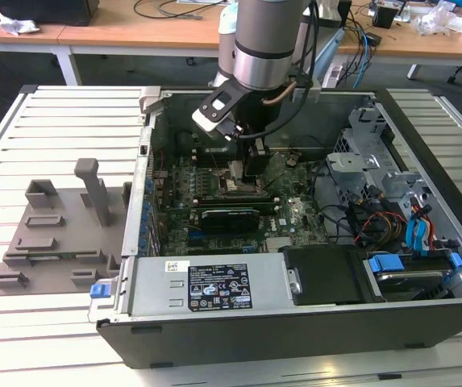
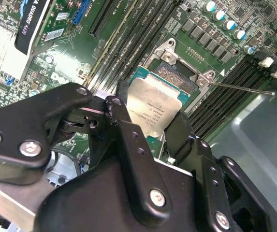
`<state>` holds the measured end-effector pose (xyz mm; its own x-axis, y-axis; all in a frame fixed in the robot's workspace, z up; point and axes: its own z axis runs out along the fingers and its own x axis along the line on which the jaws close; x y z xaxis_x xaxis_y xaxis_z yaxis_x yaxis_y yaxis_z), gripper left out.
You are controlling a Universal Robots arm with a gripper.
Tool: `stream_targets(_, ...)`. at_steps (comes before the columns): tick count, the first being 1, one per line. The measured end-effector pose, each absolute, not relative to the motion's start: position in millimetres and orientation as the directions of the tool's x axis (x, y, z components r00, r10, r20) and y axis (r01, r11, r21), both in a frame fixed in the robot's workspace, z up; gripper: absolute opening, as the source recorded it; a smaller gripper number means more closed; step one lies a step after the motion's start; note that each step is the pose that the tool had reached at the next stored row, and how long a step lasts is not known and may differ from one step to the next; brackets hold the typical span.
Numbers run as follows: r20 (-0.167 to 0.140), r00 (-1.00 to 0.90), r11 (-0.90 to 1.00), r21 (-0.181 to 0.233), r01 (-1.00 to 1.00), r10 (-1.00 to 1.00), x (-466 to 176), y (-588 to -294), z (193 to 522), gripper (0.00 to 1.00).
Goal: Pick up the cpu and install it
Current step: 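Place the cpu into insertion slot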
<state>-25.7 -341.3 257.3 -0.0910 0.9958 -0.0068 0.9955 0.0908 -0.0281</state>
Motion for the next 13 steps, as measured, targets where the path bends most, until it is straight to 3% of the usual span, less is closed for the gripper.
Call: stream_targets(13, -0.007, -0.091, 0.091, -0.028, 0.995, 0.996, -25.3, -326.6, 239.9, 0.55)
